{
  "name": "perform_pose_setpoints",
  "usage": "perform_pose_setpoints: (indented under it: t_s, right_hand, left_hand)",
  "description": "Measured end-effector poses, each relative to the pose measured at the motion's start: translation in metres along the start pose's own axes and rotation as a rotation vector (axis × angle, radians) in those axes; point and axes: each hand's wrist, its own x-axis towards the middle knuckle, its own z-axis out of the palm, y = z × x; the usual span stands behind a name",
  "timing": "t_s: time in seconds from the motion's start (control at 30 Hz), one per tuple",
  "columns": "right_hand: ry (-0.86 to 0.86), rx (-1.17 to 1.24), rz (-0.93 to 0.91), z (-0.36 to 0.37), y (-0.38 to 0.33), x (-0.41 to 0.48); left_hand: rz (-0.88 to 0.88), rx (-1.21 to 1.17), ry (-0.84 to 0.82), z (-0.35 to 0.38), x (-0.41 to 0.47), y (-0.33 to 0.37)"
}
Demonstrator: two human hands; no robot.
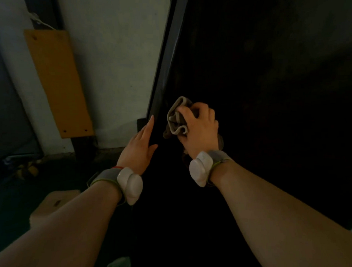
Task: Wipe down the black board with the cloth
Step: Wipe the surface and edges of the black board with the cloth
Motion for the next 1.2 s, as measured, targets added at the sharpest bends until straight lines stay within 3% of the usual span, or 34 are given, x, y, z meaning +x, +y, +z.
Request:
perform_pose_setpoints:
  t_s: [0.2,0.43,1.2]
  right_hand:
    - [-0.121,-0.036,-0.143,-0.013,0.012,-0.008]
    - [0.262,0.111,-0.003,-0.040,0.008,0.023]
    - [0.057,0.060,-0.015,0.038,0.000,-0.038]
  left_hand:
    - [-0.113,-0.117,-0.158,0.007,-0.019,-0.021]
    - [-0.094,-0.136,-0.136,0.007,-0.021,-0.023]
    - [-0.065,-0.050,0.002,0.023,-0.028,-0.020]
